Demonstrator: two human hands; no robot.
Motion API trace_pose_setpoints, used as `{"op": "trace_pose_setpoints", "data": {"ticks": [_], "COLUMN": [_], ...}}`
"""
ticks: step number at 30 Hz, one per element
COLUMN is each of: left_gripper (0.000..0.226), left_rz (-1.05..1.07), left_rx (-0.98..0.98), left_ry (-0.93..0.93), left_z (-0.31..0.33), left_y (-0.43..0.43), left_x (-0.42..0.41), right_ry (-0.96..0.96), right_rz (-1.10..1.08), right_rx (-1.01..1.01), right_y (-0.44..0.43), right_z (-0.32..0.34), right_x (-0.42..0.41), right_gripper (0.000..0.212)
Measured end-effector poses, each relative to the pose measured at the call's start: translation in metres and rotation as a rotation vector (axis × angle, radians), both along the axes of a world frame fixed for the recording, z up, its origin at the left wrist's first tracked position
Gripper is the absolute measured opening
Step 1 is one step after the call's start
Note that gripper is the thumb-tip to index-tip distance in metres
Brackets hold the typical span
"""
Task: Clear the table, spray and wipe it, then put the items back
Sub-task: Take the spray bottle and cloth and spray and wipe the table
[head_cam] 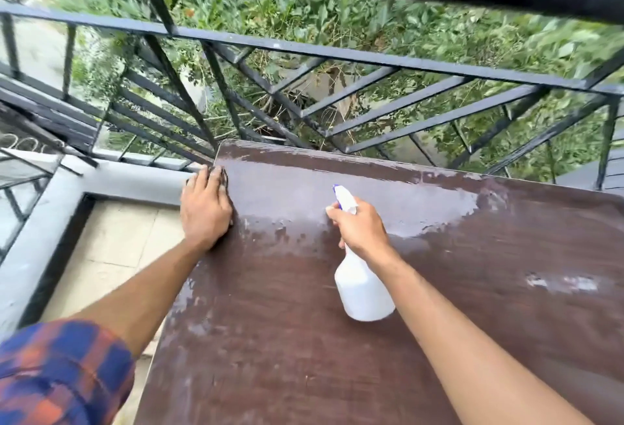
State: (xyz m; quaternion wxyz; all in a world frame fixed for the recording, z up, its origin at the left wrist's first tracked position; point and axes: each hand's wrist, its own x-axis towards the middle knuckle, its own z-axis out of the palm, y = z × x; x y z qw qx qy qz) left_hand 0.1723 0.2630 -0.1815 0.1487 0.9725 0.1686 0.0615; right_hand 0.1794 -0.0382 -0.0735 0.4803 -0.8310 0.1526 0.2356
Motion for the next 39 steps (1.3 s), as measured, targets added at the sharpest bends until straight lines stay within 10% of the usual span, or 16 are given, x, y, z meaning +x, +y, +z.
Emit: {"op": "trace_pose_setpoints", "data": {"ticks": [9, 24, 33, 39], "left_gripper": [0.051, 0.068, 0.056, 0.042], "left_rz": [0.018, -0.955, -1.144, -0.872], "left_rx": [0.059, 0.063, 0.004, -0.069], "left_ry": [0.039, 0.243, 0.11, -0.036], "left_z": [0.008, 0.014, 0.011, 0.004], "left_y": [-0.077, -0.344, -0.314, -0.223], "left_x": [-0.031, -0.019, -0.057, -0.095], "right_ry": [-0.005, 0.024, 0.068, 0.11], "right_rz": [-0.054, -0.39, -0.45, -0.346], "right_rx": [-0.048, 0.002, 0.041, 0.087], "right_y": [-0.027, -0.14, -0.14, -0.086], "right_z": [0.01, 0.016, 0.015, 0.015], "right_x": [-0.03, -0.076, -0.118, -0.135], "right_gripper": [0.009, 0.004, 0.013, 0.013]}}
